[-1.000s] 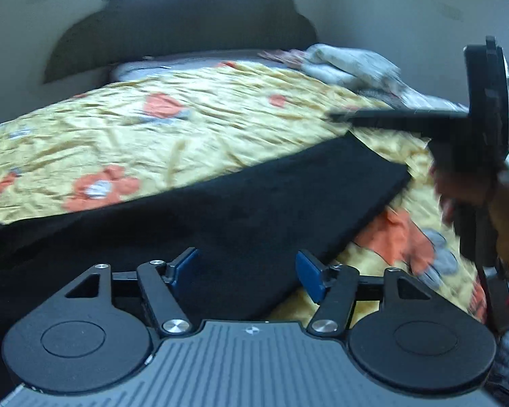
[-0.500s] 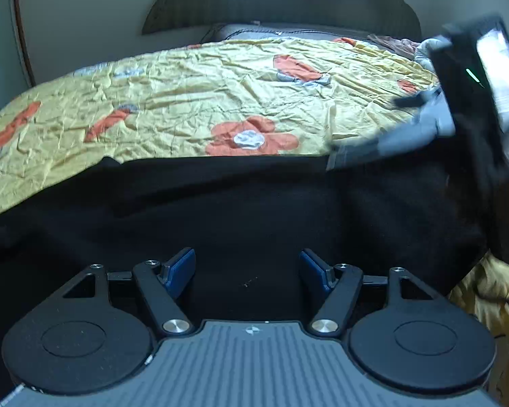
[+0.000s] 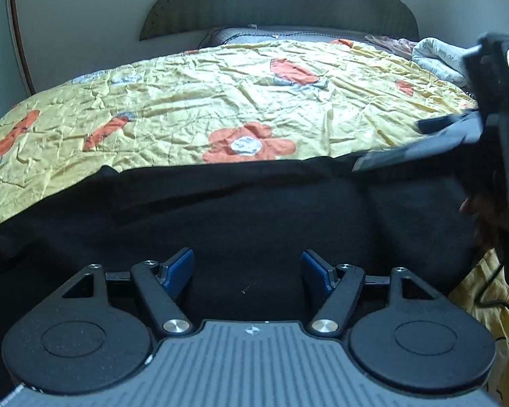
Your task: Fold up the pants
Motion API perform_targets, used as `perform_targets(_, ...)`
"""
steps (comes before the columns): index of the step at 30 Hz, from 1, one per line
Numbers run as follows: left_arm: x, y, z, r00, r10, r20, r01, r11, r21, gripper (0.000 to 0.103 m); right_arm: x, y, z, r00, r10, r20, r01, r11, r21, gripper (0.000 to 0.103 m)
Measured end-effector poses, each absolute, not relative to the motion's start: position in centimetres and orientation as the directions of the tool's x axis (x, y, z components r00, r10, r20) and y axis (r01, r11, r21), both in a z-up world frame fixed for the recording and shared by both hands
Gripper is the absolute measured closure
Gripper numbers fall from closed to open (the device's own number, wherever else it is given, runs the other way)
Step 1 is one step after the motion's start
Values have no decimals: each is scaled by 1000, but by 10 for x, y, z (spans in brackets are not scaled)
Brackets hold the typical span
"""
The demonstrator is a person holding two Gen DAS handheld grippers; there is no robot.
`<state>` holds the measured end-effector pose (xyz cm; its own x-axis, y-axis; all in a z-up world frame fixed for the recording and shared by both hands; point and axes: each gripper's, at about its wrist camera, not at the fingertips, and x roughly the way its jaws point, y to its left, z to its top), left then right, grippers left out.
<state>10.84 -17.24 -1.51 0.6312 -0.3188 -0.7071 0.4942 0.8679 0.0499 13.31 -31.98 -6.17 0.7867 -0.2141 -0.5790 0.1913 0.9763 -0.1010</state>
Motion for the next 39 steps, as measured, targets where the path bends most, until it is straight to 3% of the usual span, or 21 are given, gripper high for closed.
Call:
perform_targets(2, 108, -175, -13, 635, -320, -703, 496, 866, 53, 30, 114, -330, -49, 814, -209, -542, 210, 976, -61, 0)
perform_targets(5, 111, -182, -11, 615, -334, -715, 506, 862, 33, 30, 98, -333, -48, 803, -84, -591, 92, 996, -15, 0)
perform_targets(9, 110, -200, -8, 595, -361, -718, 524, 852, 6, 29, 83, -347, -65, 766, -20, -642, 70, 996, 53, 0)
perform_targets(13, 110, -222, -13, 613, -335, -716, 532, 844, 61, 25, 78, -372, -85, 709, -130, -693, 186, 982, 7, 0)
perform_targets(16, 111, -232, -20, 611, -316, -726, 533, 842, 81, 25, 58, -387, -79, 732, -189, -655, 274, 961, 28, 0)
perform_targets(19, 113, -235, -25, 607, -306, -733, 526, 846, 83, 25, 42, -390, -72, 771, -156, -617, 265, 960, 89, 0)
perform_targets(27, 112, -242, -25, 621, -291, -728, 524, 845, 109, 24, 21, -397, -87, 775, -63, -629, 259, 939, 226, 0)
perform_targets(33, 109, -247, -28, 628, -288, -723, 525, 842, 120, 23, 3, -395, -92, 749, -183, -637, 316, 943, 100, 0)
perform_targets(37, 106, -244, -32, 643, -296, -706, 522, 844, 122, 20, -21, -408, -88, 804, -171, -569, 350, 910, 220, 0)
perform_targets(39, 104, -242, -35, 660, -302, -688, 513, 850, 119, 18, -29, -421, -93, 804, -123, -582, 365, 874, 319, 0)
